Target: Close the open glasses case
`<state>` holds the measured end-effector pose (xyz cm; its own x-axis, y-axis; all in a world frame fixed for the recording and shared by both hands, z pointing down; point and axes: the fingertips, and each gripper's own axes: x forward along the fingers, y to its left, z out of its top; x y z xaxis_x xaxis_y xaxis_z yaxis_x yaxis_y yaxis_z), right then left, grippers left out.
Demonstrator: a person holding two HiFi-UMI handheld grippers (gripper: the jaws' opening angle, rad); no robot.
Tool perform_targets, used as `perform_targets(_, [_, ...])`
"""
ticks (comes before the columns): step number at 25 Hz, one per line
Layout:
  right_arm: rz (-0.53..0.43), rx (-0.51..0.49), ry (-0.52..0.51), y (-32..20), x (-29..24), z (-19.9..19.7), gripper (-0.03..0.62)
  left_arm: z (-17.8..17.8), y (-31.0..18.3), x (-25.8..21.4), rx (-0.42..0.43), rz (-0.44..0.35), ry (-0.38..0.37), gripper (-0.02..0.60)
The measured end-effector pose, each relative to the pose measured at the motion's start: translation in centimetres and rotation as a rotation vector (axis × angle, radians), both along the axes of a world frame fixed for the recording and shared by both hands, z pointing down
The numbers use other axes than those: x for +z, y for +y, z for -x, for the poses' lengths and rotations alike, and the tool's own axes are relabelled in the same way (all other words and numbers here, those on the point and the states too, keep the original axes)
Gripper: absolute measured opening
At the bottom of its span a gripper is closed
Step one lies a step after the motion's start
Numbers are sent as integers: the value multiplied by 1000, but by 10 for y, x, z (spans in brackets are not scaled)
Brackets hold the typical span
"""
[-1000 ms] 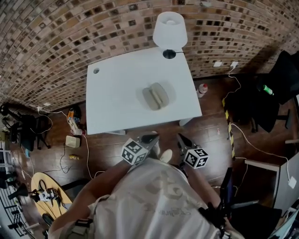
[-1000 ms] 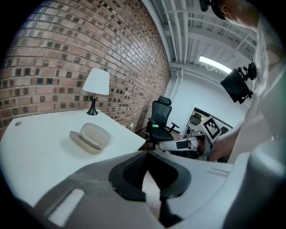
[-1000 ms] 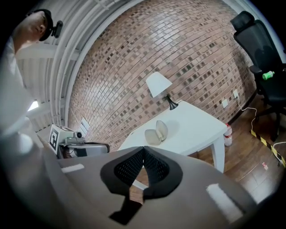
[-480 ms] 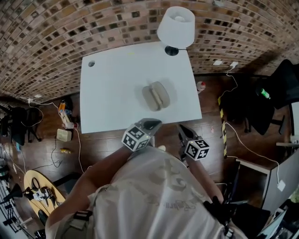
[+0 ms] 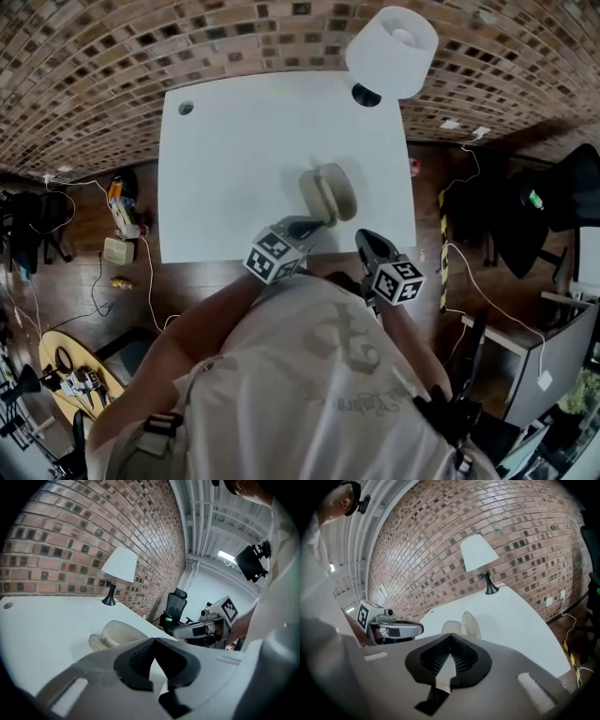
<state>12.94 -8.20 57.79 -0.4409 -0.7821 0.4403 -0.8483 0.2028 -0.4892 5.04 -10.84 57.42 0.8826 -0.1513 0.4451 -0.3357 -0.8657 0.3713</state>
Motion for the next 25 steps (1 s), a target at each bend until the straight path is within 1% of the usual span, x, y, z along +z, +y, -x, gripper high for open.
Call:
perform_targets(3, [8,9,21,-12,0,1,8,7,-14,-1,-8,-4,15,6])
perform_targets(6, [15,5,38,-20,-2,4,8,14,-24,0,-23,11,15,6])
perform_targets(11, [27,-3,80,-34,-1,-5,8,11,-37,0,-48,30,39,6])
perform_targets(14, [37,-35,107,-43,6,-7,8,12,-45,3,-70,33,38,6])
perform_targets(19, [56,-107,153,-61,13,-9,9,18,-57,5,-153,50,48,6])
perform_targets(21, [69,-124,180,-69,17,-12,11,19,-60,8,-170,56,45,6])
perform_targets(22, [79,-130,195,-72,19,-14,25,19,-61,9,-175,59,42,6])
perform_targets(24, [100,-135,213,-77,26,-19,91,18,-63,13,-184,64,39,6])
perform_targets(25, [110,-133,214,-79,29,-21,102,18,-63,14,-189,67,40,6])
